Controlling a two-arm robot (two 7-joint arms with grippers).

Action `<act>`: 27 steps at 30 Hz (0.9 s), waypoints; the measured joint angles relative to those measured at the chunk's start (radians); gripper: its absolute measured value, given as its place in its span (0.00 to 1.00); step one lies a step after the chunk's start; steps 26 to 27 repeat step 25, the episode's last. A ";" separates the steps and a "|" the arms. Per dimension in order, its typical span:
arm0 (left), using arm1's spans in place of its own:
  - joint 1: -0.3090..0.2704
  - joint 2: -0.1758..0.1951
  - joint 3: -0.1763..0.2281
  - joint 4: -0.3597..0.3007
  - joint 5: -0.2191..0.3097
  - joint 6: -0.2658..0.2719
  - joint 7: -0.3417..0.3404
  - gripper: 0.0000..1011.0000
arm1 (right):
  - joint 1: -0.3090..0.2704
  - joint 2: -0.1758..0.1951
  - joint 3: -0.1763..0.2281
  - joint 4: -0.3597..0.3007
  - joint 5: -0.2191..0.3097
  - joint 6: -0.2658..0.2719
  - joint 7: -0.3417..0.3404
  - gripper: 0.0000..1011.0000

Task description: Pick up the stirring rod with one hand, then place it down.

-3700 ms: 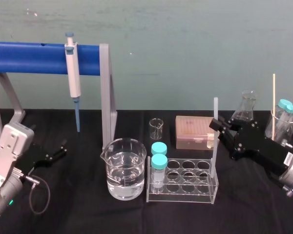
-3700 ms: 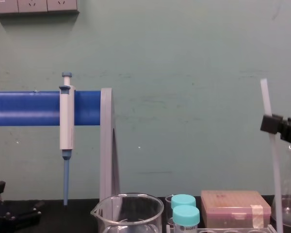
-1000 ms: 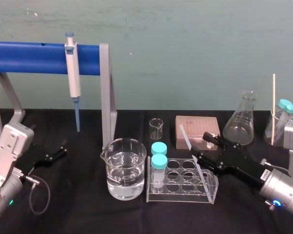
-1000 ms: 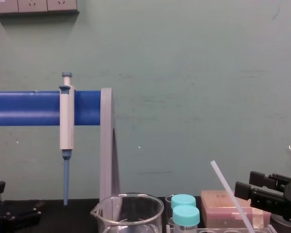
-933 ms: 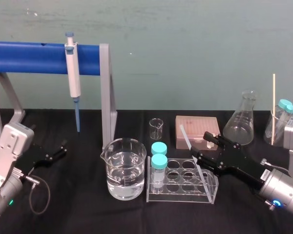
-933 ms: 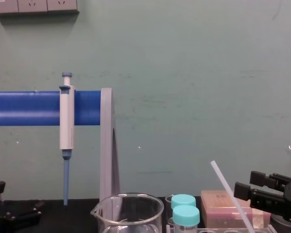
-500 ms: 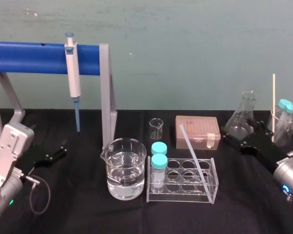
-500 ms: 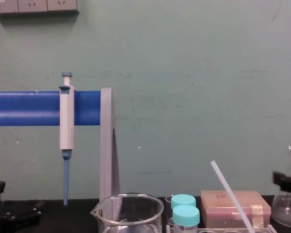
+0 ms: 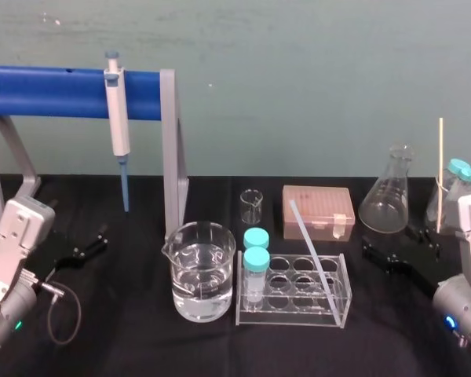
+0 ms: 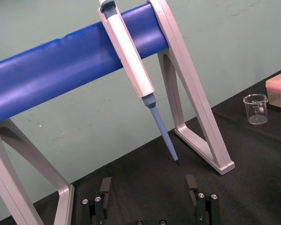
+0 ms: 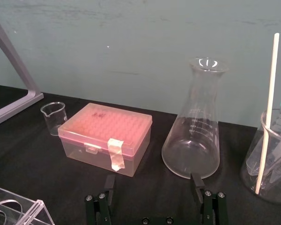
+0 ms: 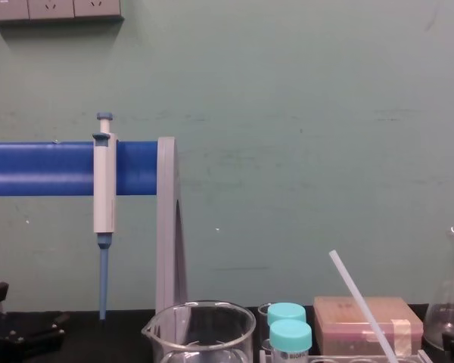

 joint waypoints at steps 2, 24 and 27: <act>0.000 0.000 0.000 0.000 0.000 0.000 0.000 0.99 | 0.000 0.000 0.000 0.000 0.000 0.000 0.000 0.99; 0.000 0.000 0.000 0.000 0.000 0.000 0.000 0.99 | -0.002 0.004 0.002 -0.007 0.002 -0.005 -0.005 0.99; 0.000 0.000 0.000 0.000 0.000 0.000 0.000 0.99 | -0.002 0.004 0.002 -0.007 0.002 -0.005 -0.006 0.99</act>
